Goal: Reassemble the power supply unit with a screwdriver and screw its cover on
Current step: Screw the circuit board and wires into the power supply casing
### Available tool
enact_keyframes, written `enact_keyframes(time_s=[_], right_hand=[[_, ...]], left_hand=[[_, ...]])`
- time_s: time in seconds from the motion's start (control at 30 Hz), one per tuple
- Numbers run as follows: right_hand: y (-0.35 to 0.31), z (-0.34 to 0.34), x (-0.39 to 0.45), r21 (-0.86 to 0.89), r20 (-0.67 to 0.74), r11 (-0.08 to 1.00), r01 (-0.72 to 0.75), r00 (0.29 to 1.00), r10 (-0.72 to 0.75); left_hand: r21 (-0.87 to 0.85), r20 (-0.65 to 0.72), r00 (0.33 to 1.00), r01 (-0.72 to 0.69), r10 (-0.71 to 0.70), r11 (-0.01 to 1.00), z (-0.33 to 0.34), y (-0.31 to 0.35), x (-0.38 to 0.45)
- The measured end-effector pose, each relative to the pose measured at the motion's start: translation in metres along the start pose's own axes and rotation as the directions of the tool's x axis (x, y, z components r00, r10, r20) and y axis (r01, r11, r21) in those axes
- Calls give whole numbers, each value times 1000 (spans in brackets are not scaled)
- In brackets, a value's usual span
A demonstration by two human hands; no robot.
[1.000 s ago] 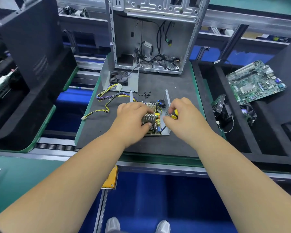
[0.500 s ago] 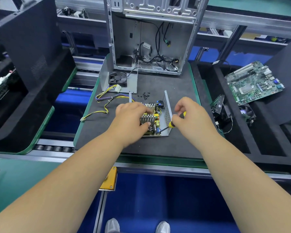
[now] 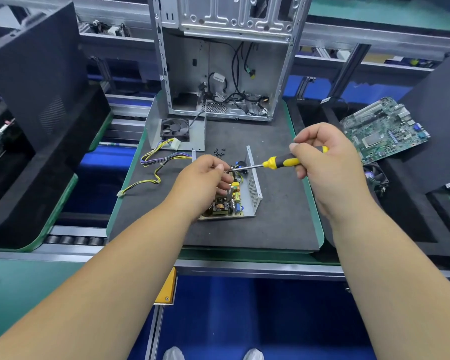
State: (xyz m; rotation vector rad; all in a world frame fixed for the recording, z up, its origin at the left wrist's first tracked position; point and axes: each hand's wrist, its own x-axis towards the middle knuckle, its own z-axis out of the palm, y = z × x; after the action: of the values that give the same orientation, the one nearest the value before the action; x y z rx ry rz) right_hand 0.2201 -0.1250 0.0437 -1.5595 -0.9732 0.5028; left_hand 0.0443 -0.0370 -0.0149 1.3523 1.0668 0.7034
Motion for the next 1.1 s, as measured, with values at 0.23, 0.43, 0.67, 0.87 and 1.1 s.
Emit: enact_keyframes(time_s=[0.23,0.43,0.67,0.87,1.1], right_hand=[[5,-3,-2,20,1,1000,-23,1000,23],[6,-8,4,13,10,1000,-14,1000,14],[12,-10,13,-23,10,1000,19,1000,-19],[24,-10,35,225,225,965,-132,971,80],[36,1,59,431,177,889,-152,981,82]], left_hand=[[-361,87,982,188,-167,914,0,9,-2],[-479,108,981,195,-163,856,5,10,5],[-486,21,993,113,-117,867,15,10,23],[-237,-70,992,-115,101,965,7,8,44],[-169,-41,968,-252,249,953,3,6,59]])
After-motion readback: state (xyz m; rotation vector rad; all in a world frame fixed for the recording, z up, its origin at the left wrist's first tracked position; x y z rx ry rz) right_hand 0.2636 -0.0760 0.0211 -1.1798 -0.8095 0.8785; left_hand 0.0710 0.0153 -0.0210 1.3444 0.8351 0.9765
